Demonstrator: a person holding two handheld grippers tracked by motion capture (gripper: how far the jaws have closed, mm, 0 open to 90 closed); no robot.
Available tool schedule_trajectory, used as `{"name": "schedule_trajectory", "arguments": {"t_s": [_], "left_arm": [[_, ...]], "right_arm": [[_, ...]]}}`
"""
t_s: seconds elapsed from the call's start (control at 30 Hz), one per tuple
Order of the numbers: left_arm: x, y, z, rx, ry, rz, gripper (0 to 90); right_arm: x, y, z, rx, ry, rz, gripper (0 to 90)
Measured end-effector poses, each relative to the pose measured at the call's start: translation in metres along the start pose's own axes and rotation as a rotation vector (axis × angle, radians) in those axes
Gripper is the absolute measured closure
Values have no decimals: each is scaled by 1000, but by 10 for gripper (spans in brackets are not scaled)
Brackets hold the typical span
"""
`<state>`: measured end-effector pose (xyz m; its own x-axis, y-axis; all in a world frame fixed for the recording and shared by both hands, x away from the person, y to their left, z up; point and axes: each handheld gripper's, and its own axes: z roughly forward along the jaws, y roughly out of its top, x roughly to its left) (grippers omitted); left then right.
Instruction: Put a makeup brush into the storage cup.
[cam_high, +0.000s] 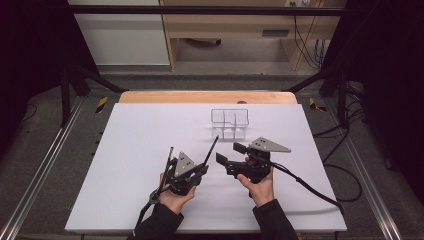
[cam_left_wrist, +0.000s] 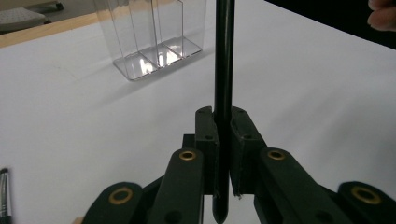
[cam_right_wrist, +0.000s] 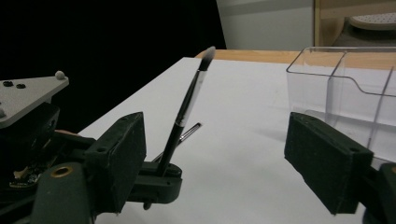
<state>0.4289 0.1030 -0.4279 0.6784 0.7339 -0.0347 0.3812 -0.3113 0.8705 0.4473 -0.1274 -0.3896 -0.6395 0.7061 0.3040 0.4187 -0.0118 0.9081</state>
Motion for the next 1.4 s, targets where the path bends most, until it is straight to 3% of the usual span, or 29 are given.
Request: {"name": "schedule_trajectory", "arguments": {"t_s": [0.27, 0.5, 0.9, 1.4], "left_arm": [[-3, -1, 1, -28, 7, -32, 829], [-5, -1, 4, -20, 3, -37, 829], [-11, -1, 8, -14, -9, -43, 829], [-14, -1, 9, -20, -11, -61, 830]], "right_arm": [[1, -5, 10, -5, 17, 42, 270], [1, -7, 15, -8, 27, 67, 330], [0, -10, 22, 0, 46, 121, 520], [1, -9, 24, -28, 81, 168, 752]]}}
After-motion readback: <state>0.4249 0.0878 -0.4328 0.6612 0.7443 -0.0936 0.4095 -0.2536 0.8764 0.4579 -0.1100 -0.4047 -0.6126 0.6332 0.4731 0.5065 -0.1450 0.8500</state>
